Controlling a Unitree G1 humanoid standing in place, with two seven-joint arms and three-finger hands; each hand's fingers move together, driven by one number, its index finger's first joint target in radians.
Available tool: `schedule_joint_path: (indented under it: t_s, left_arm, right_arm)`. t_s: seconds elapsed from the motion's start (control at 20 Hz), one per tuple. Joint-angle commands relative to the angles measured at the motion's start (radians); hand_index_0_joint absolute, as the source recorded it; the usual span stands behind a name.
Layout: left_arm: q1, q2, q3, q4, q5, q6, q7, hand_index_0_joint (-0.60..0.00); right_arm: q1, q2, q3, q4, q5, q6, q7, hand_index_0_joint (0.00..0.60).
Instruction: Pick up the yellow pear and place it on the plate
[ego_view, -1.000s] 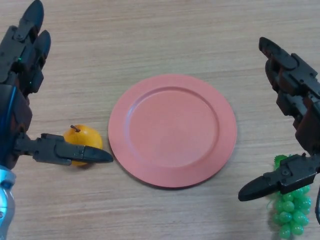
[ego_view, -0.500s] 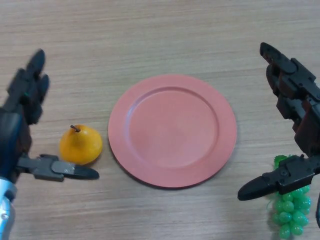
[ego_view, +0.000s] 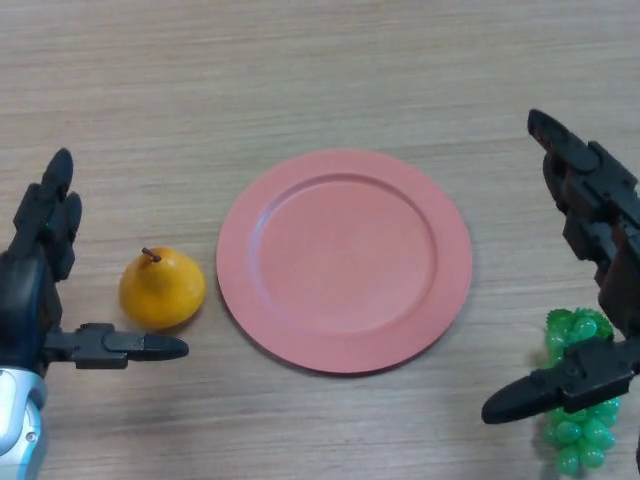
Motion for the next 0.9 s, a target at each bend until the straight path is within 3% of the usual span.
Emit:
schedule_joint_path:
  t_s: [0.05,0.55,0.85,0.9]
  left_arm:
    - [-0.082,0.06,0.013,0.04,0.023,-0.191,0.037,0.0]
    - [-0.249,0.034,-0.037,0.449,-0.079,-0.362,-0.041,0.0]
    - [-0.346,0.046,-0.044,0.676,-0.075,-0.452,-0.053,0.0]
    - [-0.348,0.046,-0.044,0.677,-0.074,-0.454,-0.052,-0.099]
  right_arm:
    - [-0.023,-0.012,-0.062,-0.093,0.036,-0.111,-0.015,0.0]
    - [-0.022,-0.01,-0.089,-0.134,0.057,-0.106,-0.036,0.0]
    - [-0.025,-0.004,-0.093,-0.134,0.086,-0.091,-0.07,0.0]
    - [-0.024,-0.004,-0.093,-0.134,0.087,-0.092,-0.07,0.0]
